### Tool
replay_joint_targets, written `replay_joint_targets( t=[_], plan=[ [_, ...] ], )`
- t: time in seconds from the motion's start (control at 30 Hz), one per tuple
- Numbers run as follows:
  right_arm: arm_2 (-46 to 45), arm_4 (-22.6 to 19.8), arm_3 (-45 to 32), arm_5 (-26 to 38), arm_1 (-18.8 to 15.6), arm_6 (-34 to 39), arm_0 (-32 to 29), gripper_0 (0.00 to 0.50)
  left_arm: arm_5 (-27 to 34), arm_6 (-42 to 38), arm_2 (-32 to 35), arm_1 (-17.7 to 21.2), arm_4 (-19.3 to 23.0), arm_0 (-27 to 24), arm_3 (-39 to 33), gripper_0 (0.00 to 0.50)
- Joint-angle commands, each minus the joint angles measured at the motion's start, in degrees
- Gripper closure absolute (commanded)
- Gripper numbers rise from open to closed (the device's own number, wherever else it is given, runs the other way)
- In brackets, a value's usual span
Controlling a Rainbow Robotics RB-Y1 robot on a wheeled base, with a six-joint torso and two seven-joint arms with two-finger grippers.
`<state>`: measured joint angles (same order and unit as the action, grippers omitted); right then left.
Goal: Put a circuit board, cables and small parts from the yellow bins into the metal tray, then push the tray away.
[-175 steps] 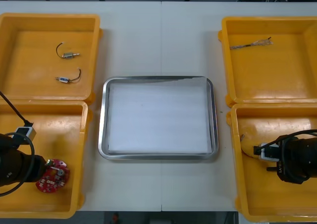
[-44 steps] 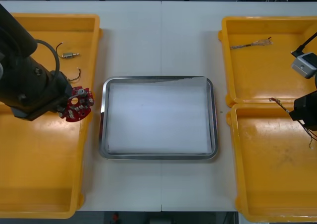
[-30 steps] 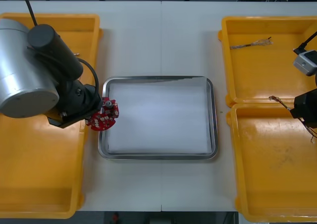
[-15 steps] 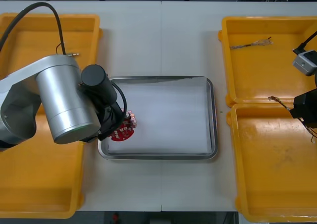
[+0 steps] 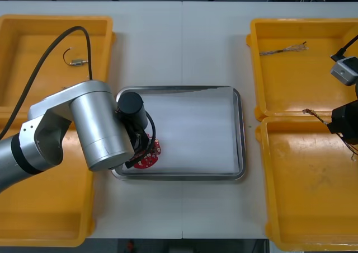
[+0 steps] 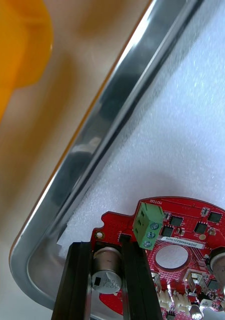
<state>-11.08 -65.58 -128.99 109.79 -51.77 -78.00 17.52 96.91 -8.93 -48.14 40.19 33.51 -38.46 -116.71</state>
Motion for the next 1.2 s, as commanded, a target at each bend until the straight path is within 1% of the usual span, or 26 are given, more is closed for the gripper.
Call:
replay_joint_targets(
  t=[0.03, 0.37, 0.4, 0.43, 0.47, 0.57, 0.6, 0.63, 0.67, 0.73, 0.77, 0.87, 1.0, 1.13, 1.2],
  plan=[
    [0.5, 0.4, -1.5, 0.2, 0.3, 1.6, 1.6, 0.500, -1.7, -0.5, -2.6, -1.1, -0.3, -2.1, -0.4, 0.500],
    [0.5, 0.4, -1.5, 0.2, 0.3, 1.6, 1.6, 0.500, -3.0, -1.4, -3.3, -1.0, -1.6, -2.1, -0.4, 0.495],
    [0.5, 0.4, -1.5, 0.2, 0.3, 1.6, 1.6, 0.500, -3.1, -1.4, -3.3, -1.0, -1.8, -2.1, -0.4, 0.480],
    [0.5, 0.4, -1.5, 0.2, 0.3, 1.6, 1.6, 0.500, -3.1, -1.5, -3.4, -1.0, -2.0, -2.1, -0.4, 0.423],
    [0.5, 0.4, -1.5, 0.2, 0.3, 1.6, 1.6, 0.500, -3.0, -1.5, -3.4, -1.0, -2.0, -2.1, -0.4, 0.396],
    [0.5, 0.4, -1.5, 0.2, 0.3, 1.6, 1.6, 0.500, -3.1, -1.4, -3.4, -1.0, -2.7, -2.1, -0.4, 0.249],
    [0.5, 0.4, -1.5, 0.2, 0.3, 1.6, 1.6, 0.500, -3.0, -1.4, -3.4, -1.1, -2.8, -2.1, -0.4, 0.178],
    [0.5, 0.4, -1.5, 0.2, 0.3, 1.6, 1.6, 0.500, -3.1, -1.5, -3.3, -1.0, -3.0, -2.1, -0.4, 0.150],
    [0.5, 0.4, -1.5, 0.2, 0.3, 1.6, 1.6, 0.500, -3.0, -1.5, -3.3, -1.0, -3.1, -2.1, -0.4, 0.083],
    [0.5, 0.4, -1.5, 0.2, 0.3, 1.6, 1.6, 0.500, -3.0, -1.5, -3.3, -1.0, -3.2, -2.1, -0.4, 0.007],
    [0.5, 0.4, -1.5, 0.2, 0.3, 1.6, 1.6, 0.500, -3.1, -1.6, -3.3, -0.8, -3.3, -2.3, -0.5, 0.000],
    [0.5, 0.4, -1.5, 0.2, 0.3, 1.6, 1.6, 0.500, -3.0, -1.9, -2.6, -0.2, -2.7, -2.6, -1.5, 0.000],
    [0.5, 0.4, -1.5, 0.2, 0.3, 1.6, 1.6, 0.500, -2.6, -2.0, 0.2, 0.9, 0.2, -2.9, -3.0, 0.000],
    [0.5, 0.4, -1.5, 0.2, 0.3, 1.6, 1.6, 0.500, -0.5, -2.1, 4.0, 3.1, 5.3, -4.4, -6.0, 0.000],
    [0.5, 0.4, -1.5, 0.2, 0.3, 1.6, 1.6, 0.500, 1.8, -2.1, 6.7, 4.8, 9.4, -5.6, -7.7, 0.000]
  ],
)
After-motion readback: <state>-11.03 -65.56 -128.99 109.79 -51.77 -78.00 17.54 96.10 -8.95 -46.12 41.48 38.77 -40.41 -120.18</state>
